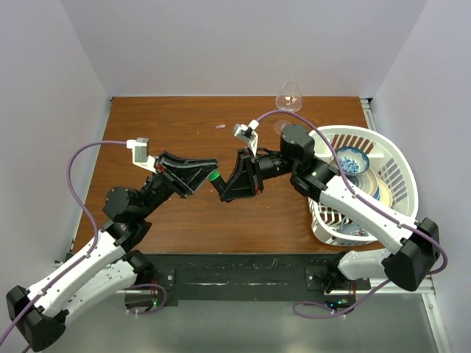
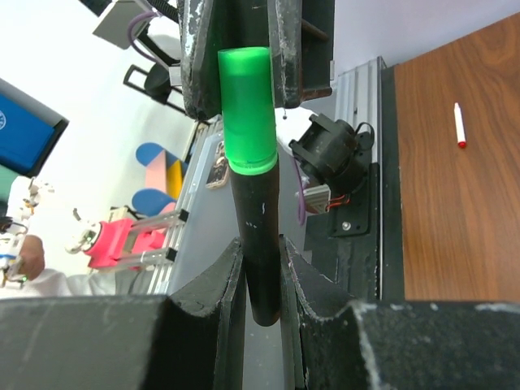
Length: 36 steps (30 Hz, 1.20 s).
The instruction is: Insert the pens into the pen caps
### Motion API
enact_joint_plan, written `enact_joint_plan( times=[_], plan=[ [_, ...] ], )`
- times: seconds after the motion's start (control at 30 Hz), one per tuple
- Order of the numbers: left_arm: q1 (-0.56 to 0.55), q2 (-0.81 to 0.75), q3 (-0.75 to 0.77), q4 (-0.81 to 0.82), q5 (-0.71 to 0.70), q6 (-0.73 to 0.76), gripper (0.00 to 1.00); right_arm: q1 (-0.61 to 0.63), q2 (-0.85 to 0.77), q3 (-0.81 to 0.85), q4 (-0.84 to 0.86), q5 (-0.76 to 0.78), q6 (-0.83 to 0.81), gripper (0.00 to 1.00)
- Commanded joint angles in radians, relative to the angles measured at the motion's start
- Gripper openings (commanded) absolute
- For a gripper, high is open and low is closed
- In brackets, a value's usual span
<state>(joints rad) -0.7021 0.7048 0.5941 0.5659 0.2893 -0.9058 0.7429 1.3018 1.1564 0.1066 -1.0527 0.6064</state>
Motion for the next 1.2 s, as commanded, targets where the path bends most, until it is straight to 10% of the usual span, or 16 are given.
enact_joint_plan(
  times=[0.0,0.57,0.87,1.17],
  plan=[
    [-0.073,0.079,-0.079,-0.368,0.439,-0.022,0.00,-0.051,0.033,0.236,0.225,0.315,-0.040,0.00],
    [-0.077,0.079,-0.117,-0.494,0.430,-0.031,0.00,-0.120,0.117,0.345,0.199,0.264,-0.060,0.00],
    [-0.083,0.119,-0.139,-0.265,0.438,-0.177,0.00,-0.119,0.183,0.365,0.257,0.295,-0.016,0.00],
    [-0.091,0.148,-0.074,-0.463,0.389,-0.098,0.00,-0.120,0.203,0.393,0.254,0.309,-0.026,0.00]
  ],
)
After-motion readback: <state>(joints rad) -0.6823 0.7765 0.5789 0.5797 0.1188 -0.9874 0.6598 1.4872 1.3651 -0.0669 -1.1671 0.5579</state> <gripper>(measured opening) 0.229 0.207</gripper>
